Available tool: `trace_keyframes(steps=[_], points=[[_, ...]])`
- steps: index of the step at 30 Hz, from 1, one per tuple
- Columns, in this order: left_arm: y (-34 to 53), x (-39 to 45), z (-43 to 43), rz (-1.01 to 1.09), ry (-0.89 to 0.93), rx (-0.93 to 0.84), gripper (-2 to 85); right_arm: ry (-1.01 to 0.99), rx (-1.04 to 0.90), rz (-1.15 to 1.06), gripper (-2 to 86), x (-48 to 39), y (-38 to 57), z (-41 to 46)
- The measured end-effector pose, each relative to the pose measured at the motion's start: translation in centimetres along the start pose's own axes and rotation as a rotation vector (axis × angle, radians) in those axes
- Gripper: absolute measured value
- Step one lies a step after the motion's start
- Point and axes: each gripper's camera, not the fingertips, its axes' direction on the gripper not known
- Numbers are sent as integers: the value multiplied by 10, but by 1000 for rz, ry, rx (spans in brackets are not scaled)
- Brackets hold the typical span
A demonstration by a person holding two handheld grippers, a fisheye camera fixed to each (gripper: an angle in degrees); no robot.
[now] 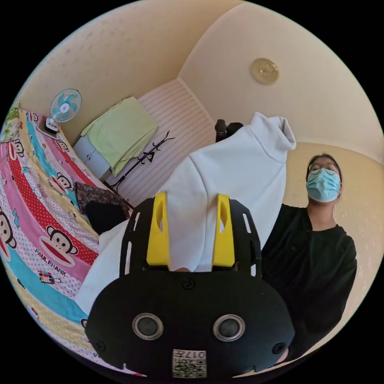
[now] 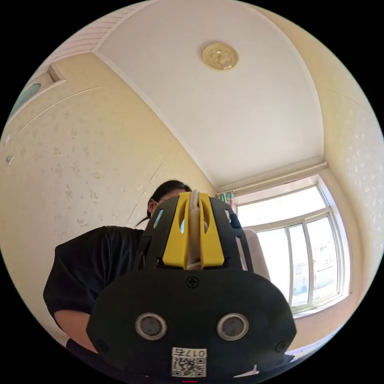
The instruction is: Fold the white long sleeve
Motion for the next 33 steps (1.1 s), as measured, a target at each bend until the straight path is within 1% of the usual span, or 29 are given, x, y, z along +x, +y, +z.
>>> trace_keyframes(steps=[1, 2, 3, 4, 5, 6, 7, 8, 9, 10, 11, 13, 15, 16, 17, 18, 20, 22, 24, 26, 27, 29, 30, 31, 32, 33], points=[[0, 12, -3, 31, -27, 3, 76, 37, -8, 1, 8, -1, -7, -7], [2, 18, -7, 39, -75, 12, 62, 103, -27, -2, 8, -7, -14, -16], [7, 31, -20, 47, -192, 48, 44, 148, -41, -2, 8, -11, -18, -21], [16, 40, -39, 1, -303, 101, 36, 264, -89, 9, 9, -20, -26, -31], [21, 43, -50, -41, -357, 139, 33, 408, -160, 36, 9, -32, -31, -42], [36, 50, -77, -127, -449, 239, 27, 499, -200, 56, 9, -39, -33, -49], [55, 60, -104, -185, -516, 360, 22, 713, -271, 100, 10, -53, -32, -65], [64, 67, -116, -200, -544, 414, 20, 959, -314, 140, 10, -68, -26, -84], [81, 82, -136, -212, -582, 484, 16, 1074, -327, 166, 10, -74, -21, -94], [92, 99, -148, -222, -622, 497, 14, 1224, -349, 230, 10, -86, -10, -116], [96, 109, -150, -218, -644, 490, 12, 1256, -357, 324, 10, -95, 3, -139], [105, 149, -141, -152, -672, 441, 9, 1249, -331, 421, 11, -106, 25, -160], [109, 179, -130, -141, -698, 395, 8, 1202, -269, 436, 12, -120, 45, -169], [111, 201, -124, -133, -731, 381, 8, 1145, -189, 429, 12, -129, 52, -174], [112, 211, -122, -122, -739, 378, 7, 1101, -123, 397, 13, -135, 54, -176], [109, 231, -117, -93, -739, 371, 7, 1081, -106, 375, 13, -135, 52, -176], [98, 262, -111, -33, -767, 369, 8, 1017, -128, 325, 14, -115, 33, -172], [70, 291, -110, 25, -867, 361, 9, 987, -186, 313, 16, -82, 8, -170], [47, 299, -118, 37, -967, 347, 10, 995, -245, 329, 17, -40, -17, -171], [27, 288, -136, 1, -1059, 326, 13, 1090, -369, 395, 20, 30, -40, -182], [15, 271, -153, -39, -1110, 312, 15, 1127, -406, 420, 21, 49, -43, -188], [3, 229, -190, -130, -1166, 319, 20, 1297, -582, 488, 25, 135, -39, -215], [-2, 192, -220, -218, -1194, 339, 25, 1351, -623, 502, 27, 159, -34, -224], [-1, 150, -254, -332, -1210, 384, 31, 1456, -717, 526, 31, 209, -20, -246], [3, 128, -272, -397, -1215, 410, 35, 1549, -792, 566, 35, 258, -1, -271], [16, 86, -307, -538, -1222, 486, 42, 1591, -820, 590, 36, 279, 9, -284]])
